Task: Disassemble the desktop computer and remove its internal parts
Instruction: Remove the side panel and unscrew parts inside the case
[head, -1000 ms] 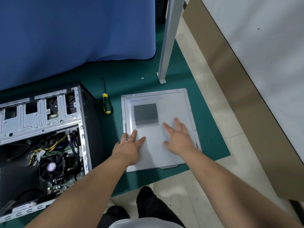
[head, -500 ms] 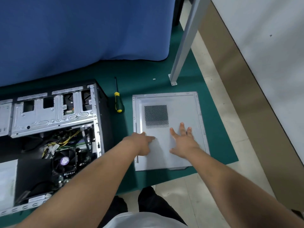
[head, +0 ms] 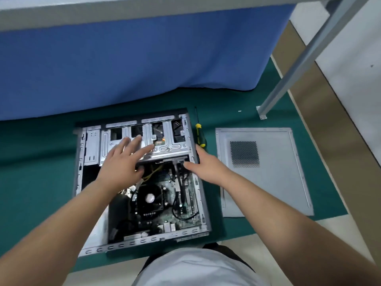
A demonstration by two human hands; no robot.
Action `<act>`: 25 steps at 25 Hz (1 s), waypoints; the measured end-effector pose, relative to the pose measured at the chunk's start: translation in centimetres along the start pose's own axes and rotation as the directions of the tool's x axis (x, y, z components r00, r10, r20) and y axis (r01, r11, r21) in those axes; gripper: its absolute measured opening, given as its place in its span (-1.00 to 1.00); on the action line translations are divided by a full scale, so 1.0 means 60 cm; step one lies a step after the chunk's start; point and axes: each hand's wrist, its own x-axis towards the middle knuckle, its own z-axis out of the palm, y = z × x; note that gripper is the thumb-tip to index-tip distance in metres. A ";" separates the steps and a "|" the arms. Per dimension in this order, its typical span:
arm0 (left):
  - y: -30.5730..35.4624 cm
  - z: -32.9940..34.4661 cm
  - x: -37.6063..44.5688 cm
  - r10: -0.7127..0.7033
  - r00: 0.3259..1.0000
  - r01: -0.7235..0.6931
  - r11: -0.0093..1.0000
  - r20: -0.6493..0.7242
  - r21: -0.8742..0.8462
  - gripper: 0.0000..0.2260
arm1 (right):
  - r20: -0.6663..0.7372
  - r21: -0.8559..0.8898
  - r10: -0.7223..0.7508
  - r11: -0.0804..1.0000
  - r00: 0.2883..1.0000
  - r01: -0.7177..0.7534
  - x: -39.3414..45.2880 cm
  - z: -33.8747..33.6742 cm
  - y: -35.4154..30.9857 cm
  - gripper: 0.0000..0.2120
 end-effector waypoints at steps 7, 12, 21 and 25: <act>-0.044 0.017 0.036 0.108 0.991 -0.103 0.993 -0.075 0.062 0.01 | -0.132 -0.123 0.202 0.968 0.971 -0.218 0.003 0.043 -0.067 -0.29; -0.044 0.013 0.034 0.149 0.987 -0.147 0.988 -0.052 0.049 0.04 | -0.159 -0.166 0.231 0.952 0.960 -0.256 0.000 0.039 -0.079 -0.28; -0.054 0.033 0.000 0.146 0.989 -0.143 0.986 -0.035 0.083 0.00 | -0.128 -0.215 0.193 0.952 0.973 -0.217 -0.018 0.069 -0.063 -0.41; -0.052 0.028 -0.007 0.138 0.990 -0.137 0.990 -0.015 0.033 -0.01 | -0.134 -0.175 0.170 0.966 0.976 -0.192 -0.020 0.078 -0.054 -0.55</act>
